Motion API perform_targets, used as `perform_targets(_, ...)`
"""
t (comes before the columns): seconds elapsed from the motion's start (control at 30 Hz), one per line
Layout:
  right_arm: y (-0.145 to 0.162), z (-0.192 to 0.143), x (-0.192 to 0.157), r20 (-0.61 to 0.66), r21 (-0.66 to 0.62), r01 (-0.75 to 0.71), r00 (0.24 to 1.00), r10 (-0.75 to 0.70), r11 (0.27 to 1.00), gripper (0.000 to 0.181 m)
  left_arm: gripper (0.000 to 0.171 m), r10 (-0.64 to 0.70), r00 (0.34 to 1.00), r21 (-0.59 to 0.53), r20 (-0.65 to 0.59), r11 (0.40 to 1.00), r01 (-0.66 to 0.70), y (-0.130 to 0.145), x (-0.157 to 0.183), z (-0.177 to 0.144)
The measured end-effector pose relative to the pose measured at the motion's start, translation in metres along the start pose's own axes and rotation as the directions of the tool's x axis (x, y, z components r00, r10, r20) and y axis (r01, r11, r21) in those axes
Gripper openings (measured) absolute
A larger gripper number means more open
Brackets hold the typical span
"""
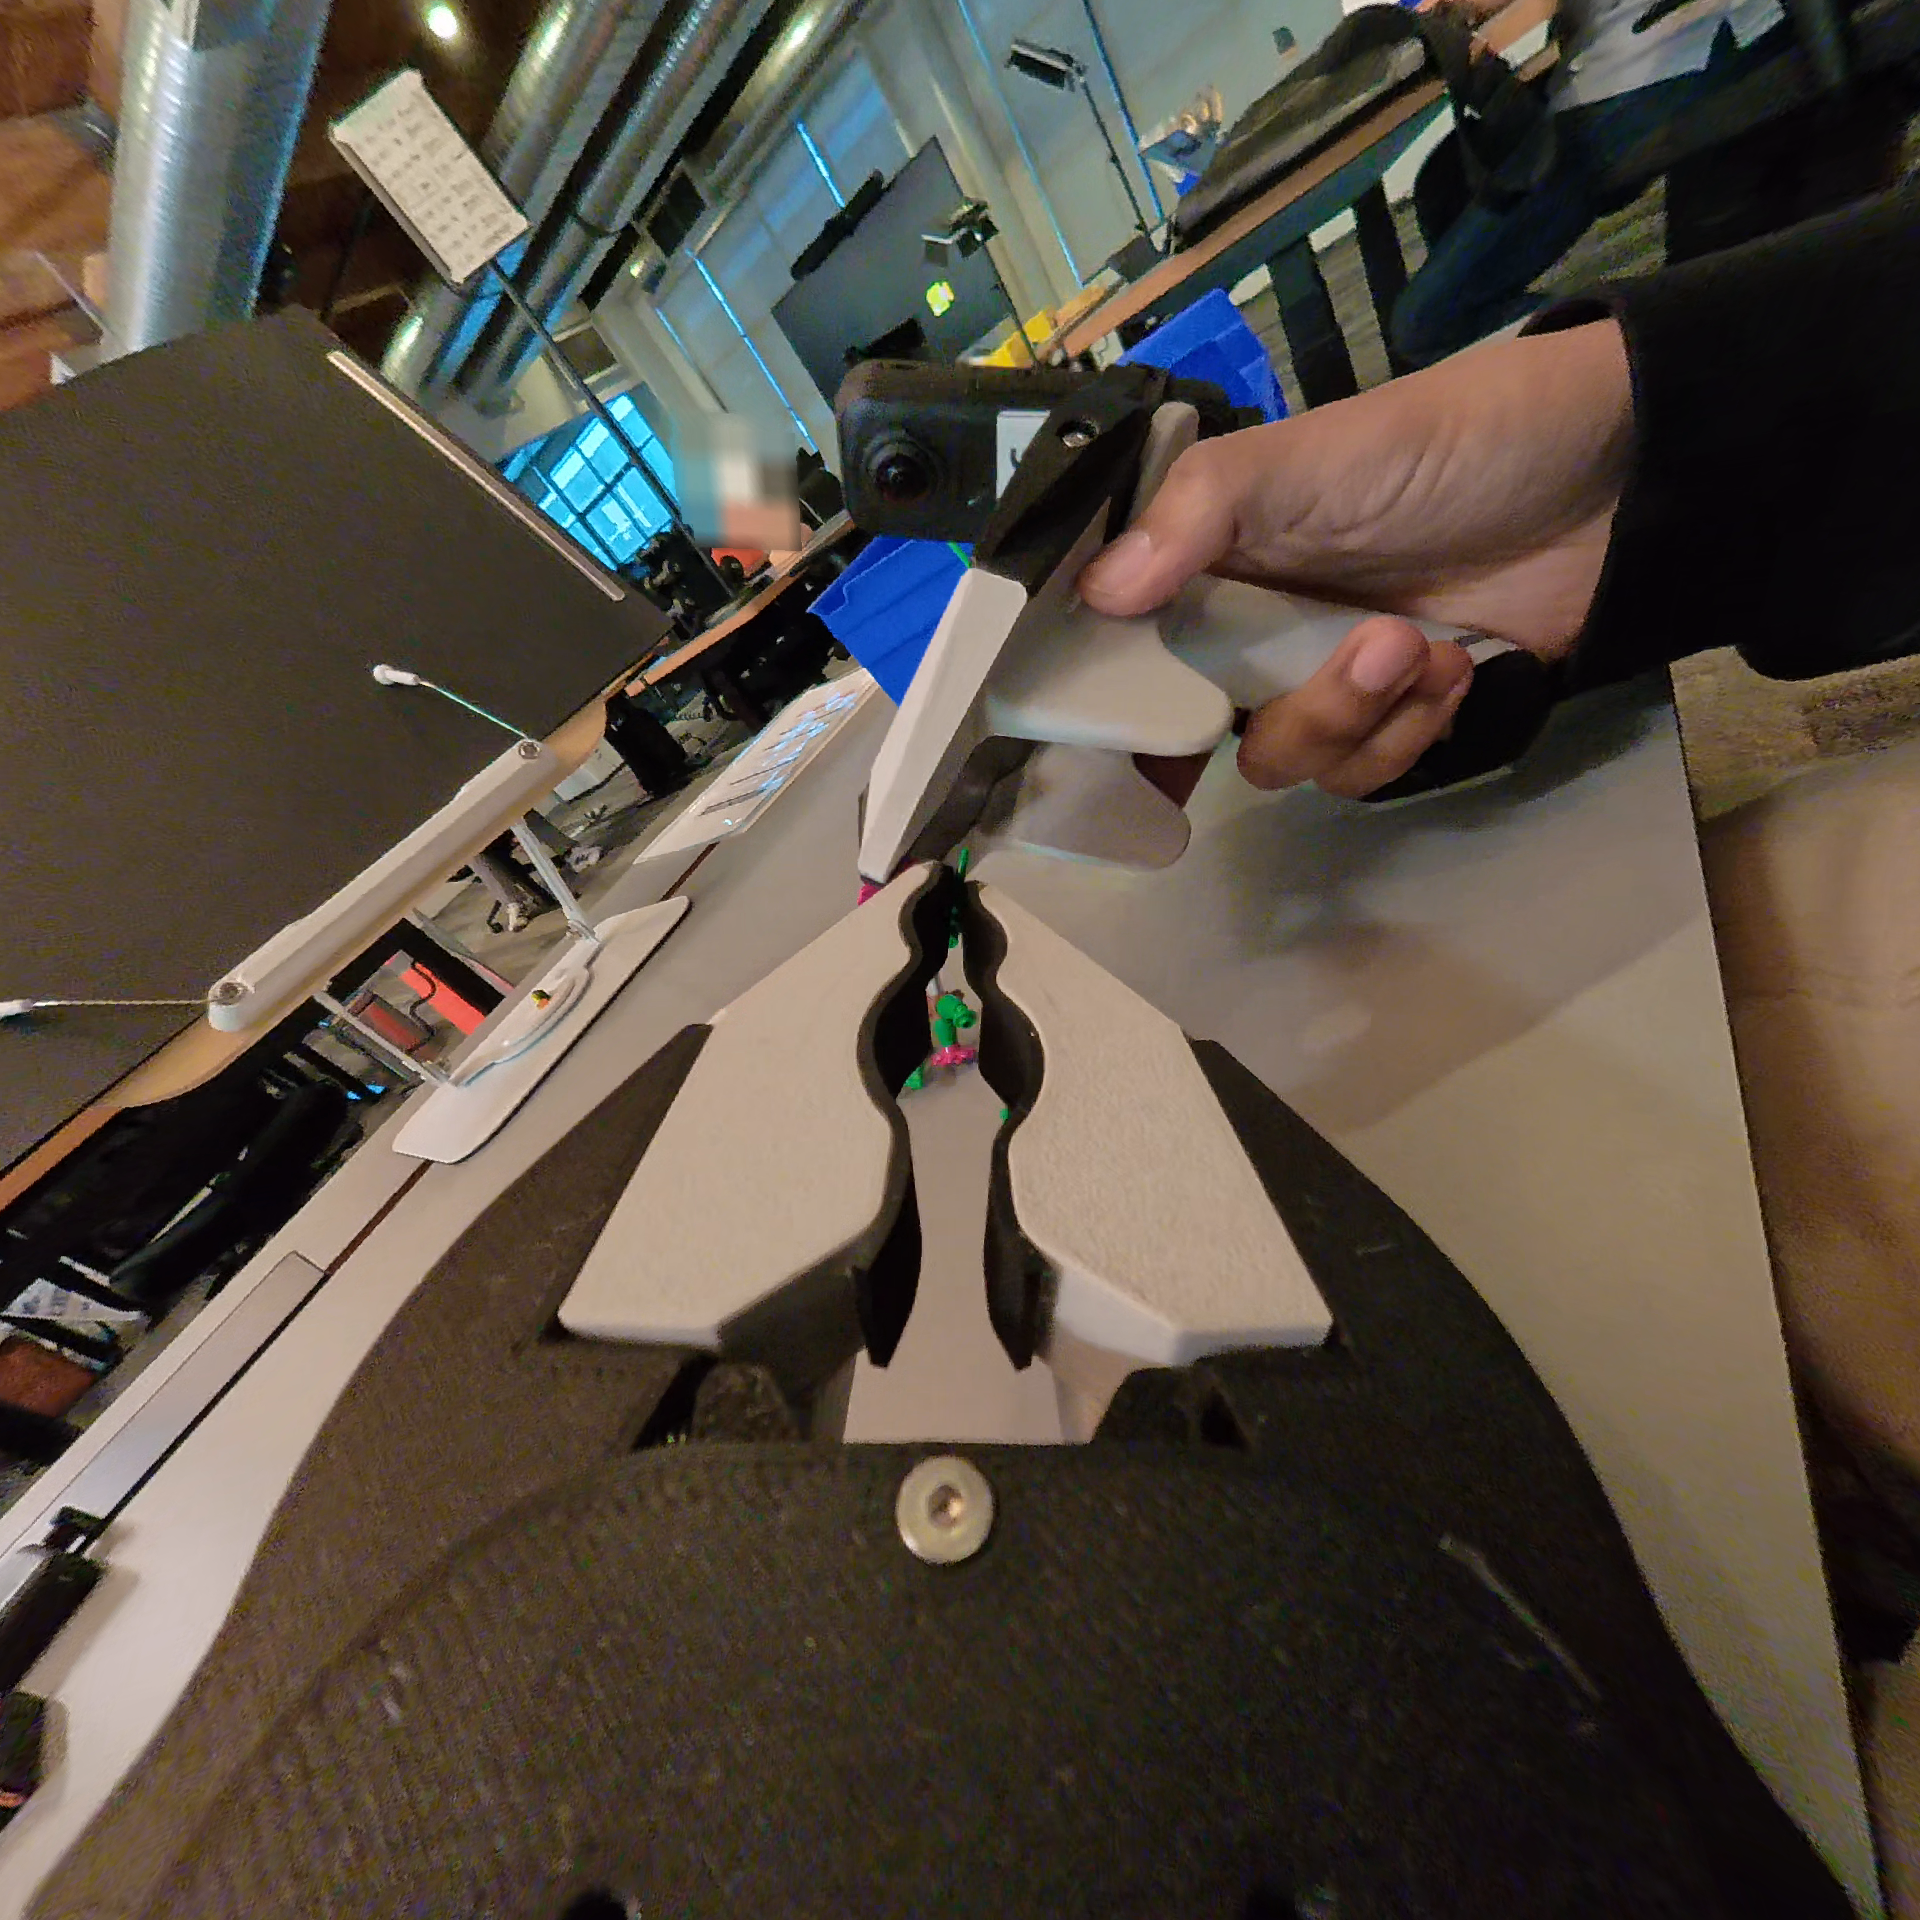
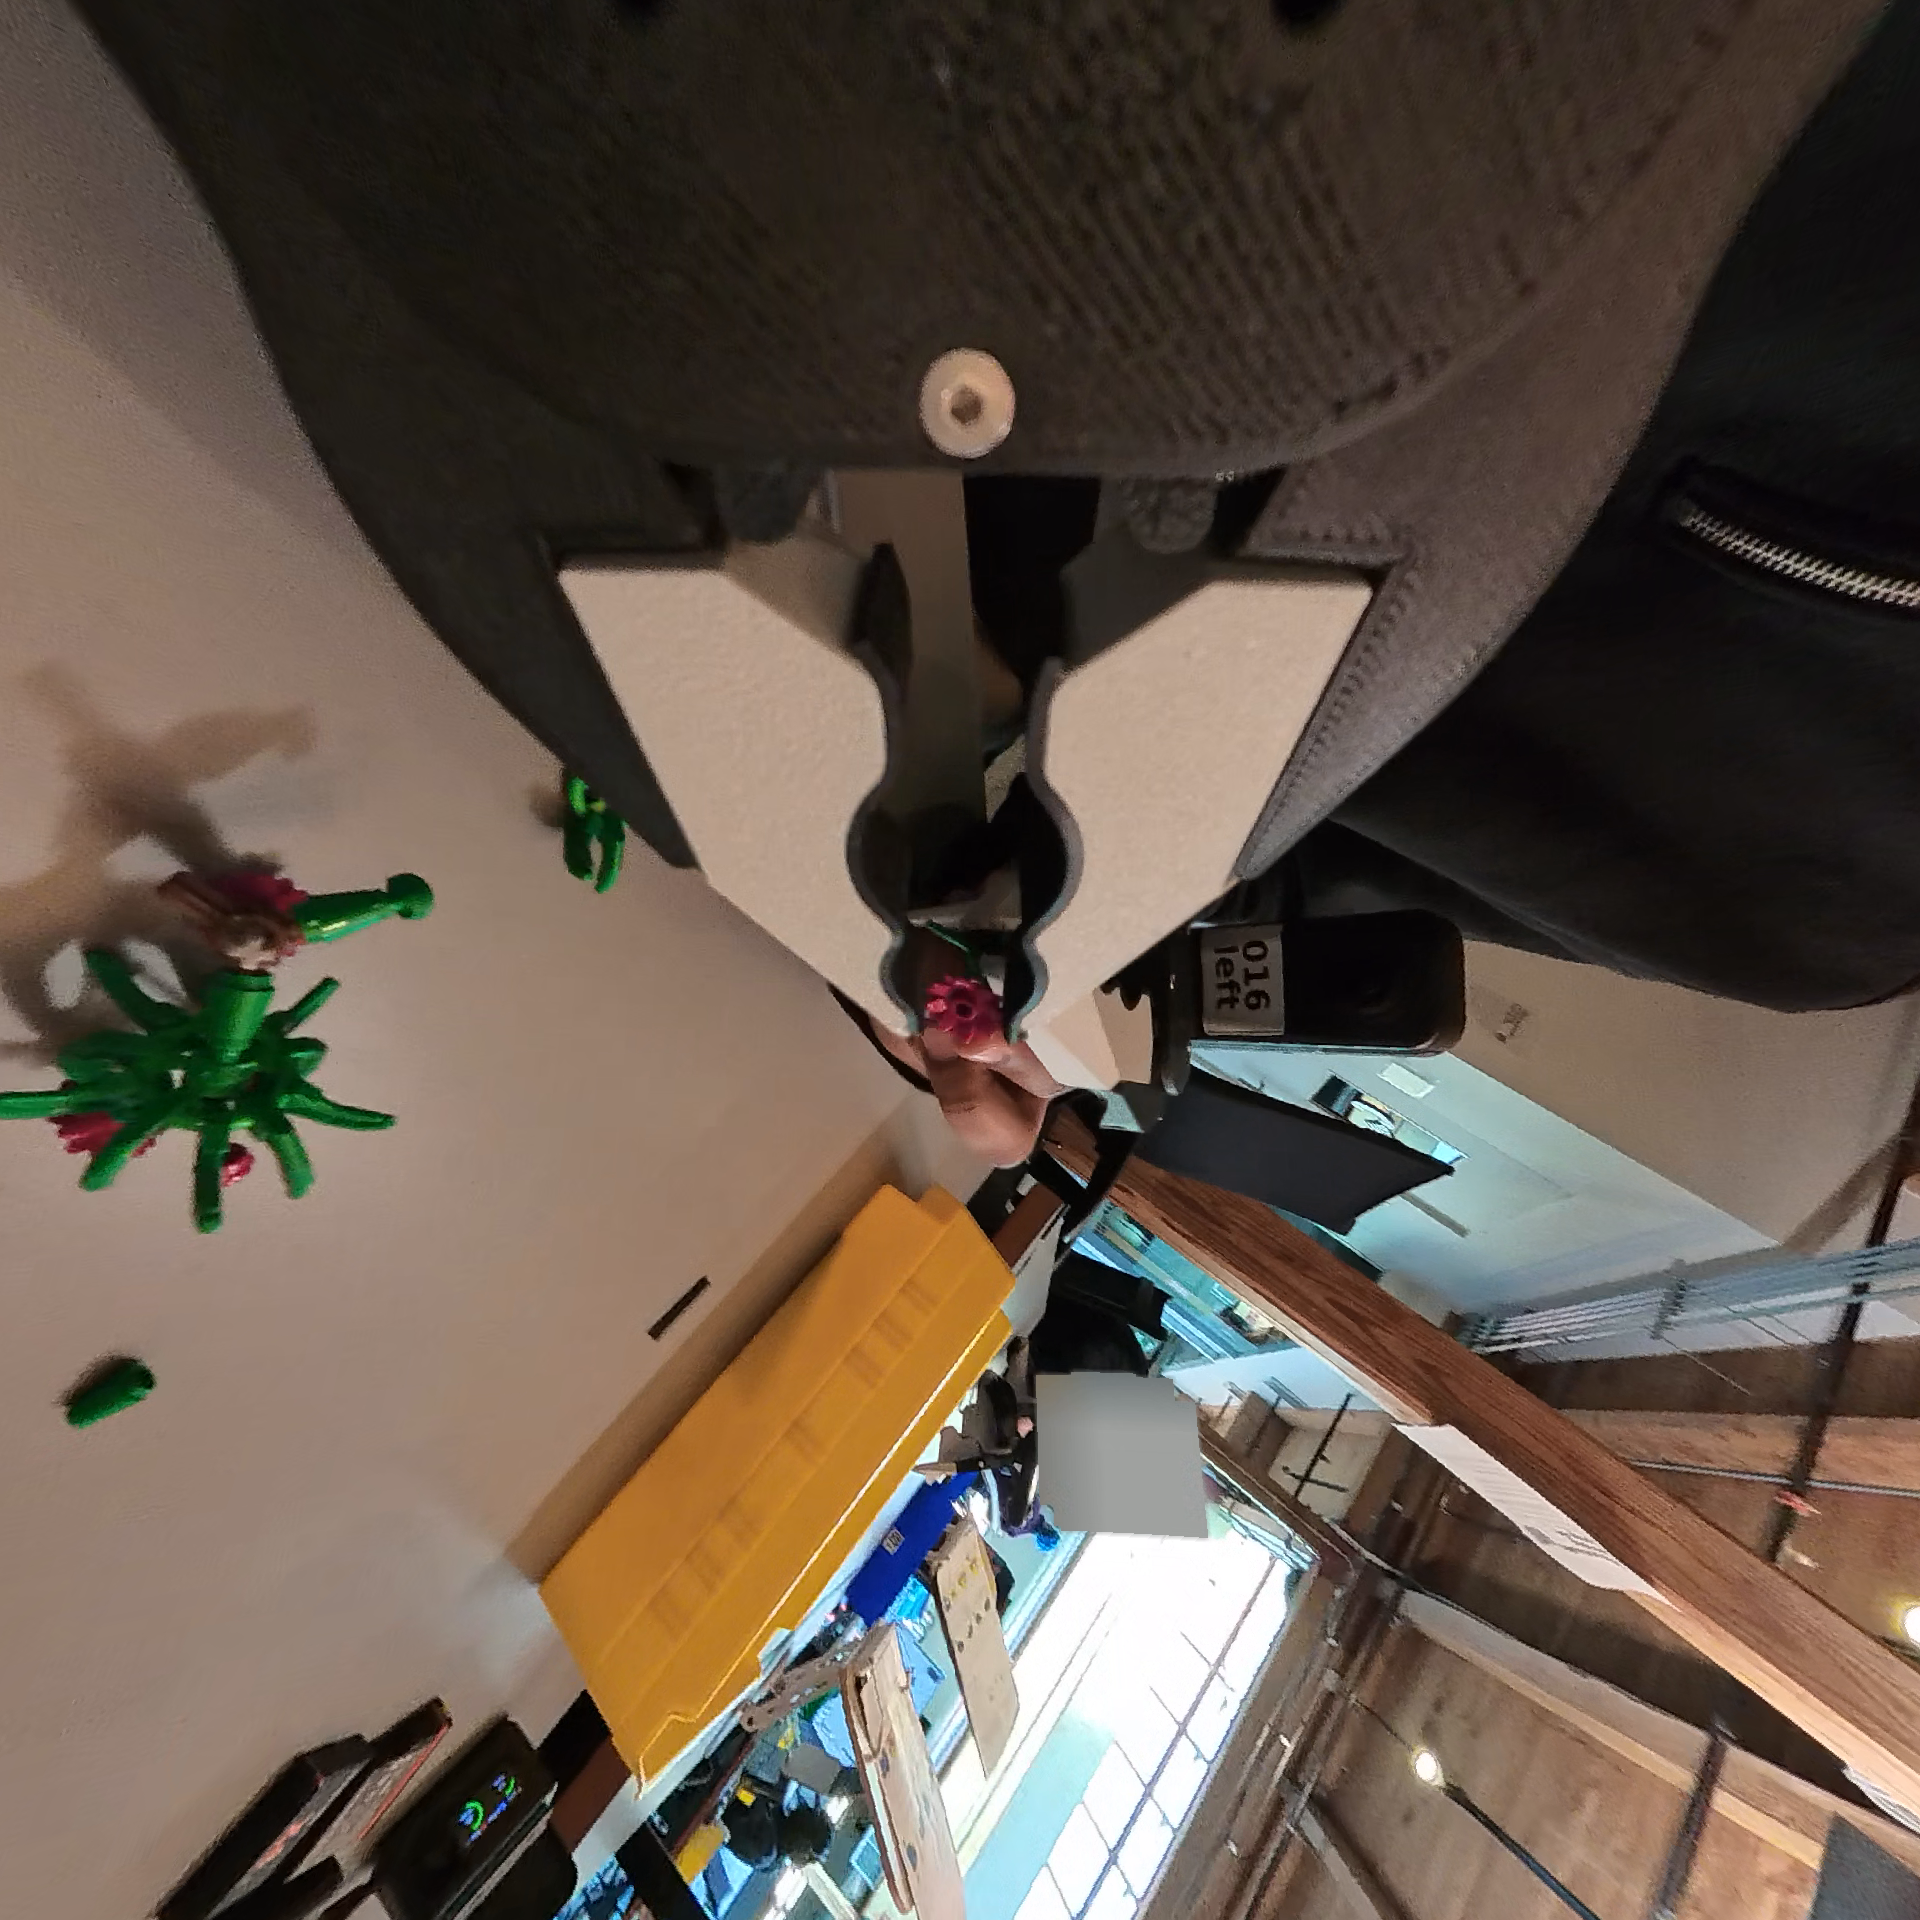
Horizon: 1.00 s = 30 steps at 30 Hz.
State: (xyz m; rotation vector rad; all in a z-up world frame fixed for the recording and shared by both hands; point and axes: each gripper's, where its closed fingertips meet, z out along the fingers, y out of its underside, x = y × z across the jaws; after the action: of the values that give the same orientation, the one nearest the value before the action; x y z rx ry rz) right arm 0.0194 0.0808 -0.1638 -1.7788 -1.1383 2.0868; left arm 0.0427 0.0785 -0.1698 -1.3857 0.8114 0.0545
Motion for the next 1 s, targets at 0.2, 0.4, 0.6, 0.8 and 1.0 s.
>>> perform_targets(0.2,-0.014,-0.005,-0.007,0.075,0.088,-0.037,0.997,0.031,0.995,0.012,0.008,-0.182,0.983,0.102,0.007,0.978,0.18,-0.014,-0.014,-0.008)
perform_targets(0.4,-0.016,-0.007,-0.015,0.078,0.096,0.082,0.993,-0.09,0.992,0.012,0.021,-0.761,0.582,0.097,-0.286,0.581,0.808,-0.017,-0.037,-0.015)
perform_targets(0.6,-0.006,-0.004,-0.025,0.035,0.026,0.312,0.949,-0.313,0.95,0.012,0.022,-0.845,-0.027,-0.244,-0.534,0.123,0.962,-0.019,-0.017,-0.014)
perform_targets(0.8,0.0,-0.002,-0.031,0.076,0.006,0.335,0.939,-0.334,0.942,0.012,0.005,-0.839,-0.024,-0.326,-0.544,0.185,0.927,-0.024,0.004,-0.013)
perform_targets(1.0,0.0,-0.003,-0.029,0.078,0.009,0.323,0.943,-0.323,0.946,0.012,0.008,-0.848,0.025,-0.297,-0.529,0.212,0.931,-0.02,0.002,-0.012)
